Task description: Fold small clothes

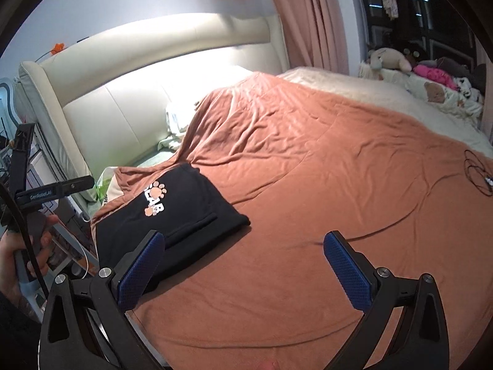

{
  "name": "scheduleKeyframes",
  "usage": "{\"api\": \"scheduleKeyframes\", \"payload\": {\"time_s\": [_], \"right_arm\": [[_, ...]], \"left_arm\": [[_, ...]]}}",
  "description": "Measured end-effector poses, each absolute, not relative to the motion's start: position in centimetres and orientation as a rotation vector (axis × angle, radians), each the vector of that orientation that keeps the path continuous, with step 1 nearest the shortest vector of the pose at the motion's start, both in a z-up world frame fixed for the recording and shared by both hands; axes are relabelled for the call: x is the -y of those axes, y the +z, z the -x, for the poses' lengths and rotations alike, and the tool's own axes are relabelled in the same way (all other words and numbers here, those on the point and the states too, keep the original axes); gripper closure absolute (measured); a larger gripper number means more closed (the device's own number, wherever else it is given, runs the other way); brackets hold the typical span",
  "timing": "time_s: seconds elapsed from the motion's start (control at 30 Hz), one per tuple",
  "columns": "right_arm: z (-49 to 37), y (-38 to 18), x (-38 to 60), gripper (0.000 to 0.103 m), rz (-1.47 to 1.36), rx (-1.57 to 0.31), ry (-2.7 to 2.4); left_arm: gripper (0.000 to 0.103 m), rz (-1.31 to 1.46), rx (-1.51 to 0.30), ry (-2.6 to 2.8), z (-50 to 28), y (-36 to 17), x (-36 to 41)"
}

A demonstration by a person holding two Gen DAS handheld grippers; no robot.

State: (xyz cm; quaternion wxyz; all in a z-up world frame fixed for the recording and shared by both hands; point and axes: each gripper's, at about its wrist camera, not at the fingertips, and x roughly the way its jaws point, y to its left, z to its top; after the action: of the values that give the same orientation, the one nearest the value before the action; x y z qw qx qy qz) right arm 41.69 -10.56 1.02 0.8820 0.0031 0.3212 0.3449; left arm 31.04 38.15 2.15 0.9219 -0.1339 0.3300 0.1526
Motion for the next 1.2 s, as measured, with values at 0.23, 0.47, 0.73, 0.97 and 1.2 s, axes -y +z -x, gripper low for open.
{"api": "scheduleKeyframes", "payload": {"time_s": [0.23,0.47,0.73,0.97,1.2], "right_arm": [[-37.7,2.6,14.2,0.000,0.002,-0.609,0.690],[-34.0,3.6,17.4,0.000,-0.013,-0.571,0.669],[-29.9,4.4,21.3,0.000,-0.018,-0.528,0.654],[-27.2,4.3,24.2,0.000,-0.017,-0.495,0.627],[-23.9,3.6,26.8,0.000,-0.002,-0.450,0.583]], "left_arm": [[0.000,0.242,-0.618,0.287,-27.7,4.3,-33.9],[0.000,0.222,-0.590,0.270,-24.4,5.5,-29.9],[0.000,0.203,-0.558,0.249,-20.6,6.1,-25.9],[0.000,0.192,-0.518,0.216,-17.4,6.5,-22.6],[0.000,0.156,-0.474,0.186,-14.6,6.4,-19.0]]}}
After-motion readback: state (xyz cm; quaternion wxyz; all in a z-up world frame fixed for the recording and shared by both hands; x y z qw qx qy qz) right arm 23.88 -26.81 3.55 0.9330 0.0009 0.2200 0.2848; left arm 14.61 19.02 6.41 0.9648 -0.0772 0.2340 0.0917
